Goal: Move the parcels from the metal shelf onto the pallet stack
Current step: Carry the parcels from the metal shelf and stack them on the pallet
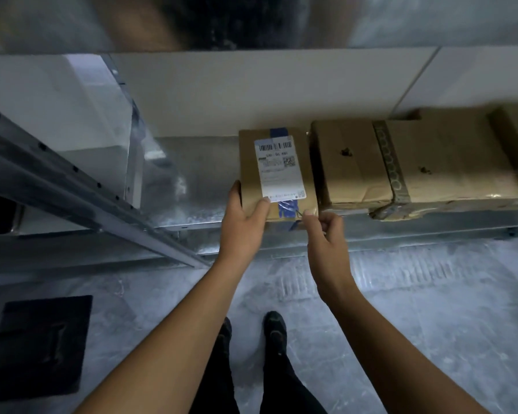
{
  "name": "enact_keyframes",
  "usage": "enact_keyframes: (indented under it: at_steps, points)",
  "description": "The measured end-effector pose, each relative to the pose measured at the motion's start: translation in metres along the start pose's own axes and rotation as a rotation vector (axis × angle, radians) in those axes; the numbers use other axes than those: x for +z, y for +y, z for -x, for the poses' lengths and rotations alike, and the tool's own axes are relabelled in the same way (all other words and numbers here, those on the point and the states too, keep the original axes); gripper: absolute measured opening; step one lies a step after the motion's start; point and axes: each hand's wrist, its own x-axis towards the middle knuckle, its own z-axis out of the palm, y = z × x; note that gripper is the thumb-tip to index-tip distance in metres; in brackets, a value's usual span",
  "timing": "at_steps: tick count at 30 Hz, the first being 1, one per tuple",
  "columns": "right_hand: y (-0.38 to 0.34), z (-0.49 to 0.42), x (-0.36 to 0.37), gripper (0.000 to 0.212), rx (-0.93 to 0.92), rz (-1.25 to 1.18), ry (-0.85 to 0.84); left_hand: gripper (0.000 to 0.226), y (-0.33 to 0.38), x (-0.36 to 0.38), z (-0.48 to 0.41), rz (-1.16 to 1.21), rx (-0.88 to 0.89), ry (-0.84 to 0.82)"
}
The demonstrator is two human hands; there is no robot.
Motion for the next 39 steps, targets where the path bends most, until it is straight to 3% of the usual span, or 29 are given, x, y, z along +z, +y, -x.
enact_keyframes:
  at_steps: [6, 11, 16, 21, 25, 30, 39]
  points:
    - [-0.002, -0.010, 0.001, 0.071, 0.008, 0.059, -0.219, 0.051, -0.017, -0.018, 0.039, 0.073, -0.044, -0.008]
    - [-0.002, -0.006, -0.002, 0.073, 0.015, 0.138, -0.360, 0.062, -0.027, -0.033, 0.078, 0.157, -0.056, 0.103]
    - [0.013, 0.011, 0.011, 0.044, -0.027, 0.168, -0.465, 0.044, -0.042, -0.042, 0.114, 0.205, -0.078, 0.243]
    - [0.027, 0.048, 0.032, 0.053, -0.143, 0.204, -0.563, 0.044, -0.059, -0.067, 0.152, 0.249, -0.078, 0.413]
    - [0.030, 0.088, 0.063, 0.049, -0.180, 0.232, -0.674, 0.042, -0.073, -0.101, 0.190, 0.305, -0.081, 0.570]
    - [0.023, 0.159, 0.117, 0.067, -0.257, 0.277, -0.850, 0.043, -0.088, -0.166, 0.243, 0.345, -0.063, 0.756]
    - [0.026, 0.344, 0.226, 0.062, -0.452, 0.256, -1.058, 0.042, -0.111, -0.322, 0.376, 0.387, 0.051, 1.043]
